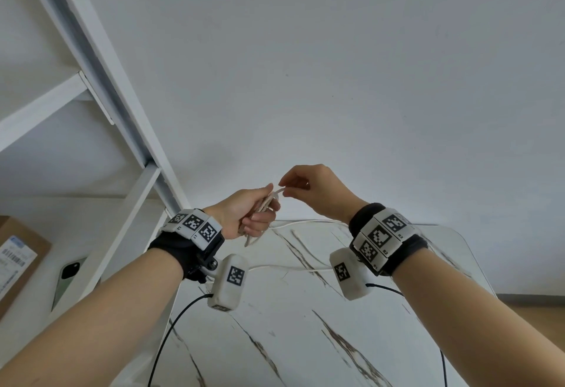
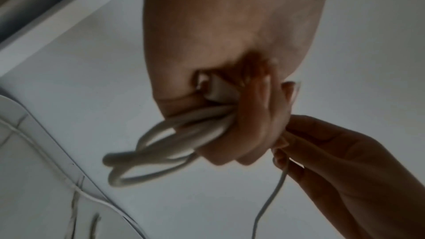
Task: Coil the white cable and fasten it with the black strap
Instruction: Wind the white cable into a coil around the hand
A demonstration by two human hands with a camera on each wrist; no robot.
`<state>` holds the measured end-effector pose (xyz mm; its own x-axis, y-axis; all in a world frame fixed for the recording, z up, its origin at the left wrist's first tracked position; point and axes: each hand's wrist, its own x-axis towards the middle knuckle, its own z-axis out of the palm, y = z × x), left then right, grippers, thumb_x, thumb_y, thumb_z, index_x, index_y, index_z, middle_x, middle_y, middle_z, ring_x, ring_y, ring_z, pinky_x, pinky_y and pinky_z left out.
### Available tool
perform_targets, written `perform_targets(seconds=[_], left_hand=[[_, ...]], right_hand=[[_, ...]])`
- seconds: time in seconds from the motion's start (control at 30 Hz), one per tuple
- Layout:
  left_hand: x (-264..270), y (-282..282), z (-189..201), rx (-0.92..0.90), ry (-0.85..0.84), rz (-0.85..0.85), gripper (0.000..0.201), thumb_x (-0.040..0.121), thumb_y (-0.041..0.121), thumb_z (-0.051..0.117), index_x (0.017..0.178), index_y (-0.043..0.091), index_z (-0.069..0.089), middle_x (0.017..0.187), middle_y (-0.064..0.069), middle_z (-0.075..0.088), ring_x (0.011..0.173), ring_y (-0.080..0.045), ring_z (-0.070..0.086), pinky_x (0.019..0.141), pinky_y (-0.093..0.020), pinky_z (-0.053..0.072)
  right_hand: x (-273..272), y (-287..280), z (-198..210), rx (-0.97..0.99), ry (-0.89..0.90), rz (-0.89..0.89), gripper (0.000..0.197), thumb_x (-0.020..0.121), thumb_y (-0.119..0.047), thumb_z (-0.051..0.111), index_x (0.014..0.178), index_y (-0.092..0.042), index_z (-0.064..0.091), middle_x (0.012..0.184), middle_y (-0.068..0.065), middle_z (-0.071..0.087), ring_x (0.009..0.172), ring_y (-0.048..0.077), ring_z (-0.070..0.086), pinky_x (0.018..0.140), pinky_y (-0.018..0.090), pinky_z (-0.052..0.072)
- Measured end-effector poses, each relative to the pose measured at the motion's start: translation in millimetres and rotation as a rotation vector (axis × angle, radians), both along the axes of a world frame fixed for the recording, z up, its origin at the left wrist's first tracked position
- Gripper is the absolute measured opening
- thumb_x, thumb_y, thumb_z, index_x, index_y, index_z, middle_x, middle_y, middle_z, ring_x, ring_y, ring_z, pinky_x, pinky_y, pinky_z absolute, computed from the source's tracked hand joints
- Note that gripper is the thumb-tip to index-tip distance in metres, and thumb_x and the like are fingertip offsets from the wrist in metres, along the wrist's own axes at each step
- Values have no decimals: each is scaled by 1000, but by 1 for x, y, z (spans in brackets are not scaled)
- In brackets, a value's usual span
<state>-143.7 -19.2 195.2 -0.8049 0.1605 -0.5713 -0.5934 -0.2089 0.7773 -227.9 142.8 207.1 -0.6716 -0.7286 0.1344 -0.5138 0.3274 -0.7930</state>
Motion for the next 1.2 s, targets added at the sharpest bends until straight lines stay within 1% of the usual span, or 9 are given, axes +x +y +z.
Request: perform_targets(seconds=[0.1,0.23,0.33,0.43,0.53,0.67,0.83,1.03,1.2], left_hand=[[4,-2,3,44,-4,-91,52,94,51,32,68,11,52,35,5,29,26,-5,21,31,-12,19],[8,-6,10,120,39,-132,28,89,30,43,68,12,50,35,7,29,26,-2,23,31,-14,17],[8,-6,15,163,65,-117,30,88,26,41,64,14,54,34,8,30,25,-1,24,30,-15,17],[6,-6,22,210,106,-67,35,88,28,40,59,16,55,32,9,30,25,-1,24,29,-15,17],[3,-7,32,292,173,21,34,87,27,40,58,17,52,31,9,31,28,-5,12,28,-16,17],[-2,-10,43,407,265,160,32,87,25,41,56,18,48,31,8,31,33,-8,7,28,-16,17],[-7,-14,45,493,331,351,41,94,22,34,56,19,47,34,8,31,25,-7,23,29,-15,20],[-10,-25,47,653,368,660,29,91,13,35,62,16,41,43,7,36,32,-6,31,36,-15,31],[-13,-37,44,697,372,826,30,89,11,38,60,15,41,46,5,39,37,-8,35,41,-15,36]], right_hand=[[-5,2,-8,2,13,-39,15,85,-10,65,98,-7,71,86,1,70,75,9,61,71,6,45],[-8,5,-22,-17,-42,-107,19,87,-14,64,103,-8,72,91,10,75,85,17,68,84,26,52],[-9,4,-33,-30,-89,-128,16,88,-15,63,97,-7,73,80,6,72,65,-2,61,68,15,47],[-9,-1,-41,-29,-119,-160,17,89,-16,62,95,-5,73,77,3,70,61,8,58,60,9,41],[-7,-7,-48,-36,-141,-182,16,88,-12,60,95,-3,72,77,-1,69,67,-4,59,63,2,41],[1,-16,-58,-15,-203,-174,17,91,-11,56,99,-3,68,86,5,72,77,6,63,65,0,42],[13,-28,-69,28,-253,-179,25,95,-8,46,115,-3,59,97,11,73,92,20,66,86,26,50],[25,-27,-83,45,-321,-201,15,94,-8,43,107,-13,37,89,6,70,94,24,66,81,35,52],[30,-23,-80,50,-260,-208,4,95,-11,43,94,-14,42,86,6,70,79,25,68,60,26,46]])
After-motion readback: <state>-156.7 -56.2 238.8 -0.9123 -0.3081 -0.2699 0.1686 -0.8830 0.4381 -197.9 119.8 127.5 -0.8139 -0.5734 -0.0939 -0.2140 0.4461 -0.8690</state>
